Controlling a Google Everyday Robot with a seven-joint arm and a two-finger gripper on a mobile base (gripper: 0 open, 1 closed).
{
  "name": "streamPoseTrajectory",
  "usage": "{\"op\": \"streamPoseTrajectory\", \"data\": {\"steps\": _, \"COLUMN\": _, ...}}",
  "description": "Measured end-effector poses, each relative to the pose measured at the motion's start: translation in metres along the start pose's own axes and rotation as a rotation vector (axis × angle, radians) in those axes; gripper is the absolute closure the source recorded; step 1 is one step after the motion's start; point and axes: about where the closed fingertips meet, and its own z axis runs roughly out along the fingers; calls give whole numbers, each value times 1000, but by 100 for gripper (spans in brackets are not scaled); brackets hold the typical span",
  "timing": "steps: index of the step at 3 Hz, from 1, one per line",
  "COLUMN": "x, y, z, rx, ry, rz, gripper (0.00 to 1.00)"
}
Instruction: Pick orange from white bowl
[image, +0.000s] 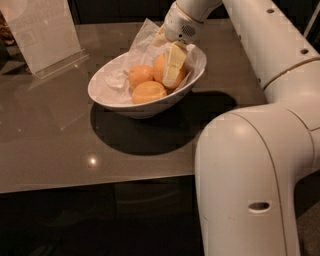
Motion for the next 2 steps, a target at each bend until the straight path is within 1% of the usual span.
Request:
{"op": "streamPoseTrajectory", "data": {"steps": 1, "x": 3, "y": 5, "z": 3, "rx": -18, "ry": 9, "rz": 17, "gripper": 0}}
{"op": "streamPoseTrajectory", "data": {"steps": 2, "x": 11, "y": 11, "z": 19, "rx": -65, "ry": -11, "rz": 37, "gripper": 0}}
